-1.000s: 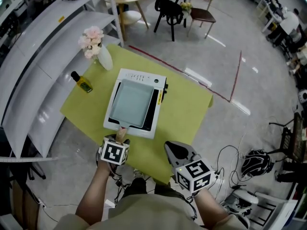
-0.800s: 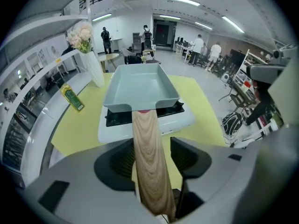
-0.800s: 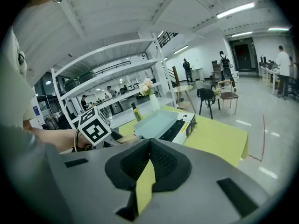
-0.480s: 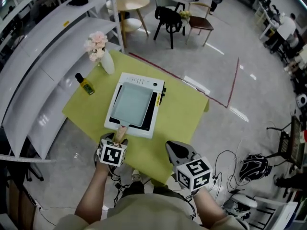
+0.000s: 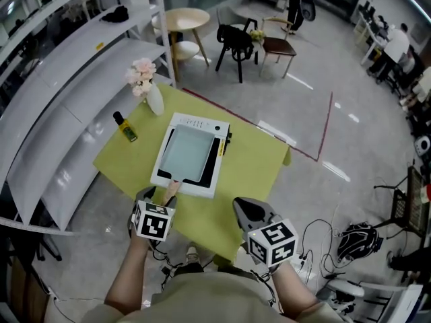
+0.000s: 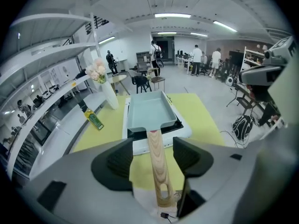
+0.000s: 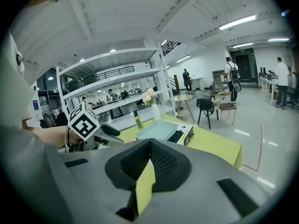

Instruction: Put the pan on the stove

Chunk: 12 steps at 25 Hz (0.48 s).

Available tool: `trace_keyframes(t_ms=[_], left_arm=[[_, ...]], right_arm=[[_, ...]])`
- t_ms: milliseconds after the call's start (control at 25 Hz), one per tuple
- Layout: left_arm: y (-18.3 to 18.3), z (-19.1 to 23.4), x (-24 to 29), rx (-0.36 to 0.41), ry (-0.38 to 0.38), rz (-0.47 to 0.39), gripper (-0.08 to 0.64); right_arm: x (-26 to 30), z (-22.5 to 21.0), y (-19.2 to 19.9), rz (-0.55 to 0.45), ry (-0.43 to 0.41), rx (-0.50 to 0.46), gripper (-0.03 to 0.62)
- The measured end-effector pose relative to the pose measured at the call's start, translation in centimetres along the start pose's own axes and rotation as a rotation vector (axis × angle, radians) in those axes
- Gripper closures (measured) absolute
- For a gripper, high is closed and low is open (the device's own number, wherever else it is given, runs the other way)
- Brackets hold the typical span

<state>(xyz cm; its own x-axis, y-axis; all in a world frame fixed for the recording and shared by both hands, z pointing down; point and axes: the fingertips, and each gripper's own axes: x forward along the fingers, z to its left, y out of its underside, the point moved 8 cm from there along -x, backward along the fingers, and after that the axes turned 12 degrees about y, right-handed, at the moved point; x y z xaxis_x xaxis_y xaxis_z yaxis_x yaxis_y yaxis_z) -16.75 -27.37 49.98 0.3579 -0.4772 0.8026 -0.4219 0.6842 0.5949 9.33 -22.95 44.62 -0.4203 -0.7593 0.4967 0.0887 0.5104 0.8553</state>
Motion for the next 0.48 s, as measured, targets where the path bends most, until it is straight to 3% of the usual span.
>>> trace_keyframes(t_ms=[120,280,480], left_arm=[[-0.6,-0.2,-2.1,0.024,-0.015,-0.057,0.288],[-1.5,-0.8,-5.3,0.079,-0.07,-0.16,0.357],[-2.9,-1.3,-9.6,0.067,-0.108,-0.332,0.388]], right_arm=[[-0.6,0.3,-1.2,-0.038,0.001,-0.024,0.586],[-1.9,0.8,-2.9,-0.079,-0.001,-0.054,0.586],[-4.3,2.6,-5.9,-0.169,-0.009,-0.157,0.586]])
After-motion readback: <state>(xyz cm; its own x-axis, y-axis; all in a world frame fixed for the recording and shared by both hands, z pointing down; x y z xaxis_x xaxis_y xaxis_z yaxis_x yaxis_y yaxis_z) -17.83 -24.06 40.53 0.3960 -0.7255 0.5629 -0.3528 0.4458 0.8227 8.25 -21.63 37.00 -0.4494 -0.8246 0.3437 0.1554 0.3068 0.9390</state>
